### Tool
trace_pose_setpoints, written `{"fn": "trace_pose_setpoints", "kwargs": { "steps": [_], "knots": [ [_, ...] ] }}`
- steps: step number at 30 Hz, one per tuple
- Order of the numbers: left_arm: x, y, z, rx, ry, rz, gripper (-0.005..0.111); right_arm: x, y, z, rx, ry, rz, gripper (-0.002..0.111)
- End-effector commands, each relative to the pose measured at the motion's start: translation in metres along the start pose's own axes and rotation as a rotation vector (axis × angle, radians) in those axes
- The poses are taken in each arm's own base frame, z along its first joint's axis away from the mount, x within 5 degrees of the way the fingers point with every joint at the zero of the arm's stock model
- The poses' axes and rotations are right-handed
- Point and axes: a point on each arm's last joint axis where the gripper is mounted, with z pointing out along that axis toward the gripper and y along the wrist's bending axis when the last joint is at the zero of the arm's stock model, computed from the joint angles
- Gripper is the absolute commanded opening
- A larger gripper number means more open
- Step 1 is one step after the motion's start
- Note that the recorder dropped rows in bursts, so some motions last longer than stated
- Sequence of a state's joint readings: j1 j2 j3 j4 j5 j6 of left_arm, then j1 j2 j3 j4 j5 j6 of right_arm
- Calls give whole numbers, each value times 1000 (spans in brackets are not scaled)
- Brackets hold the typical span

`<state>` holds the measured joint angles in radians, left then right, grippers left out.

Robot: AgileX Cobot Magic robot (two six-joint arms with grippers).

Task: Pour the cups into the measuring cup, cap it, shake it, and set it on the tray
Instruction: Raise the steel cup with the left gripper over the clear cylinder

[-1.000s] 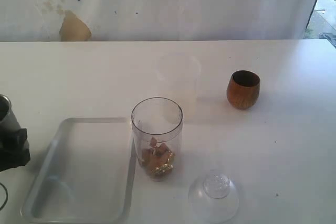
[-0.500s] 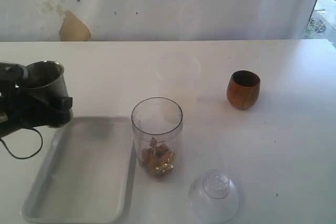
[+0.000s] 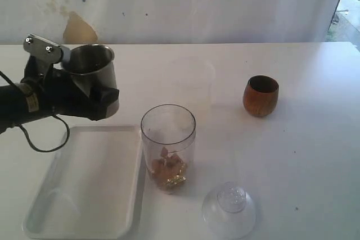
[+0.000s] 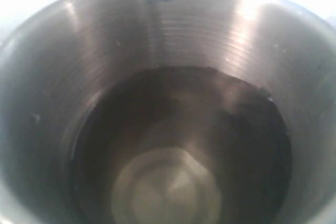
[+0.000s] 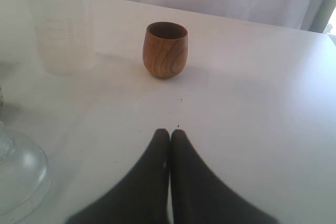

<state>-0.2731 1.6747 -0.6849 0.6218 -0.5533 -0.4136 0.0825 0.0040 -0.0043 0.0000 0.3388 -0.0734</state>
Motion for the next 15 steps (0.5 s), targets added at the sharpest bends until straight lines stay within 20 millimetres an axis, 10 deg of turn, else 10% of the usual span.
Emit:
{"fn": "trace_pose_setpoints", "kwargs": {
  "steps": [1, 15],
  "knots": [
    [-17, -15, 3, 78, -82, 30, 0, 1, 0, 0, 5, -2, 3, 0],
    [-64, -42, -2, 154, -199, 131, 0, 1, 0, 0, 5, -2, 3, 0]
  ]
}}
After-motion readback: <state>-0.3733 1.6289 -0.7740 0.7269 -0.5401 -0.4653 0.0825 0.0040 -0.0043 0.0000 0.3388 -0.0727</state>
